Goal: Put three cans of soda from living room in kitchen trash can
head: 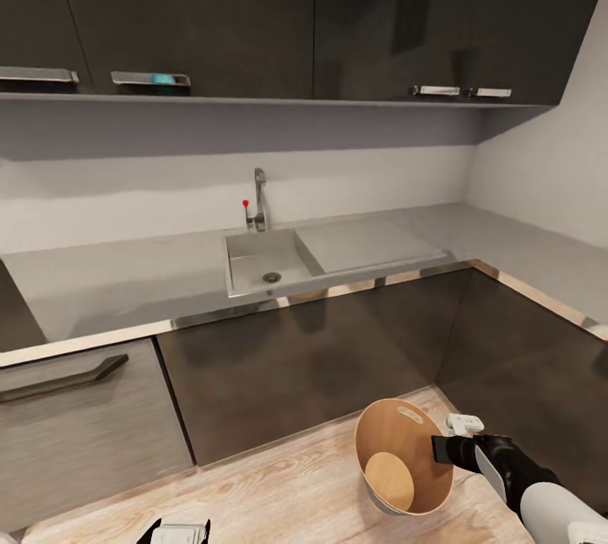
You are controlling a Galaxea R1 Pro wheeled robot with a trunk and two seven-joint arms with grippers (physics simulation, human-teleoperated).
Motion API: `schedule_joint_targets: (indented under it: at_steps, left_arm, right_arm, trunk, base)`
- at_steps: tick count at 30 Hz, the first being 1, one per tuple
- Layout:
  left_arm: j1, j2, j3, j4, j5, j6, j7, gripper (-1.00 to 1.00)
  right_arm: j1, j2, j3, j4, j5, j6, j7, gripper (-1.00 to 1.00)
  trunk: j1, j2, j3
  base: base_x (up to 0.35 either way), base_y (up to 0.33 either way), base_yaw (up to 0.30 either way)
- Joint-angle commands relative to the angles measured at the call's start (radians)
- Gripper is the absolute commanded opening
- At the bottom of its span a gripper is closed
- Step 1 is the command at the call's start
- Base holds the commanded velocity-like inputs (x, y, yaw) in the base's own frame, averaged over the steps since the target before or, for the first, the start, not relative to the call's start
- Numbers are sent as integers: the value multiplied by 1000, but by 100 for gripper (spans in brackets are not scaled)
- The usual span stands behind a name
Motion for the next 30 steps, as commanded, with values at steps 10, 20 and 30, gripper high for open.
schedule_joint_targets:
  at_steps: [10,20,30]
  left_arm:
    - [1,2,-2,-7,1,-2,-1,100]
    - [2,1,-33,-10,1,-3,0,100]
    - [2,1,-35,-7,2,-3,0,100]
  right_arm:
    - [0,0,-6,0,-10,-3,5,-100]
    - [0,0,-7,1,-10,-5,5,-100]
    - [0,2,-6,3,-10,-7,6,-100]
  trunk:
    - [-19,35,10]
    - [-19,35,10]
    - [-19,35,10]
  base:
    - [0,0,0]
    - [-171,32,0]
    - [-273,184,17]
